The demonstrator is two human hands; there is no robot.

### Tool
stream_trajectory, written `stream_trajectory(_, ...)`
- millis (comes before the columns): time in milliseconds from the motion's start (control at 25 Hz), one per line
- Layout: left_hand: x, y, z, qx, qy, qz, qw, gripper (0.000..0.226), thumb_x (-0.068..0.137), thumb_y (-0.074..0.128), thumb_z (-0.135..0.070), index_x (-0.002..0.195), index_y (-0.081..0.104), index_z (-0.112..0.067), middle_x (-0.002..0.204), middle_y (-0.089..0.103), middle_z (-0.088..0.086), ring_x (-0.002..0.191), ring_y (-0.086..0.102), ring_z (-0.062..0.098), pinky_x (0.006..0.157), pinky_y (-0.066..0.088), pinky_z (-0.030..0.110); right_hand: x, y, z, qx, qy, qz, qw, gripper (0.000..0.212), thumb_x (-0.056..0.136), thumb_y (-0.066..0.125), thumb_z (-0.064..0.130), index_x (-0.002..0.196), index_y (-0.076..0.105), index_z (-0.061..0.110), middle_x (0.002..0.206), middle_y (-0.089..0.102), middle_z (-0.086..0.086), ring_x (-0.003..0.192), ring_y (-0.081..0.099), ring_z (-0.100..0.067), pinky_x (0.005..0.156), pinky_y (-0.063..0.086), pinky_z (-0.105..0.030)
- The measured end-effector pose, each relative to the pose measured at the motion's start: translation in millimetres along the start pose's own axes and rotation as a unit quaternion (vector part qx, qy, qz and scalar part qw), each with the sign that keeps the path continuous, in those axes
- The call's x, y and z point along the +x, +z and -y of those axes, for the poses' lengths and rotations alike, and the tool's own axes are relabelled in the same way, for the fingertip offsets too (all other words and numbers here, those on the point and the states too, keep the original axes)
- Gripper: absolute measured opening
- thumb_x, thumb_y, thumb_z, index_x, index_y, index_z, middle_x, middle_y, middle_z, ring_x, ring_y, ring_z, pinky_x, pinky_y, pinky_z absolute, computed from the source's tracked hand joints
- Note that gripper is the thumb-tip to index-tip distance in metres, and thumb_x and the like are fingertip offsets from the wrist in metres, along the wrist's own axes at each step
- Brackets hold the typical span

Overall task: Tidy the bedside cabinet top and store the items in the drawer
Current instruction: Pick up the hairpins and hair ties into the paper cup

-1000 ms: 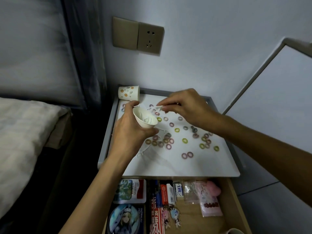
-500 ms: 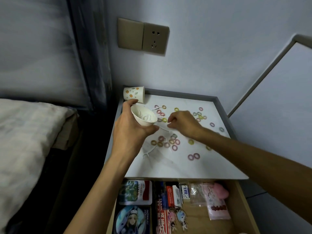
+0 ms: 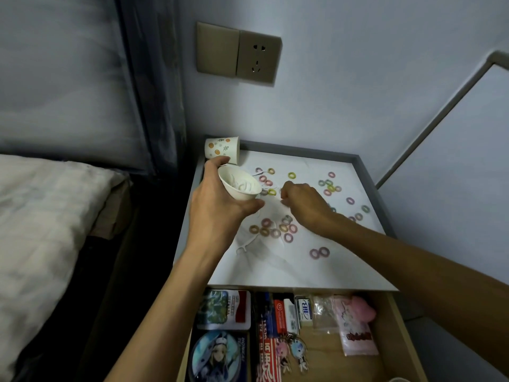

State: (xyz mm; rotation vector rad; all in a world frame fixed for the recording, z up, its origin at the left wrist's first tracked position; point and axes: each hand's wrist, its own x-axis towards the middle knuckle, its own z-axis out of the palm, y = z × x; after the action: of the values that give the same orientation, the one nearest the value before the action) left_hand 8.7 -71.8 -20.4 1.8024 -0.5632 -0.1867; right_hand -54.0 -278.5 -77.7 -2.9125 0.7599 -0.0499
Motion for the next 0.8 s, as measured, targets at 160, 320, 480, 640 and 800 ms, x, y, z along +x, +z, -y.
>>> stream_trajectory(160, 1, 0, -1, -0.003, -0.005, -0.003, 1.000, 0.088, 0.060, 0.091, -0.023, 0.135, 0.044, -0.025, 0.115, 0.057, -0.009, 0.105, 0.057, 0.015, 0.085, 0.052, 0.032, -36, 8, 8, 0.103, 0.031, 0.026, 0.994, 0.023, 0.091, 0.062, 0.019, 0.112, 0.066, 0.013, 0.101, 0.071, -0.009, 0.088, 0.069, -0.022, 0.082, 0.057, -0.036)
stream_trajectory(320, -3, 3, -2, 0.000, -0.004, 0.000, 1.000, 0.089, 0.059, 0.091, -0.025, 0.135, 0.044, -0.026, 0.122, 0.059, -0.005, 0.110, 0.057, 0.018, 0.087, 0.054, 0.037, -54, 22, 17, 0.113, 0.057, 0.026, 0.992, 0.018, 0.089, 0.065, 0.024, 0.102, 0.067, 0.012, 0.090, 0.071, -0.006, 0.083, 0.067, -0.022, 0.075, 0.056, -0.037)
stream_trajectory(480, -2, 1, -2, -0.006, -0.007, 0.006, 1.000, 0.087, 0.062, 0.091, -0.023, 0.135, 0.043, -0.026, 0.118, 0.056, -0.009, 0.107, 0.056, 0.015, 0.081, 0.051, 0.027, -55, 19, 27, 0.067, 0.062, 0.027, 0.995, 0.017, 0.091, 0.064, 0.029, 0.096, 0.068, 0.013, 0.088, 0.069, -0.002, 0.081, 0.065, -0.021, 0.063, 0.048, -0.030)
stream_trajectory(640, -1, 2, -2, -0.006, -0.007, 0.011, 1.000, 0.088, 0.062, 0.091, -0.024, 0.135, 0.042, -0.025, 0.115, 0.054, -0.010, 0.105, 0.054, 0.014, 0.074, 0.048, 0.019, -49, 15, 35, -0.017, 0.073, 0.063, 0.995, 0.015, 0.094, 0.058, 0.026, 0.091, 0.065, 0.012, 0.087, 0.067, -0.005, 0.083, 0.065, -0.027, 0.064, 0.042, -0.030)
stream_trajectory(800, -3, 0, -3, -0.007, -0.010, 0.010, 1.000, 0.087, 0.062, 0.090, -0.024, 0.135, 0.043, -0.025, 0.112, 0.053, -0.011, 0.103, 0.055, 0.014, 0.084, 0.051, 0.029, -48, 8, 36, -0.049, 0.086, 0.113, 0.989, 0.007, 0.097, 0.051, 0.018, 0.092, 0.053, 0.012, 0.104, 0.064, -0.008, 0.096, 0.061, -0.029, 0.071, 0.037, -0.032)
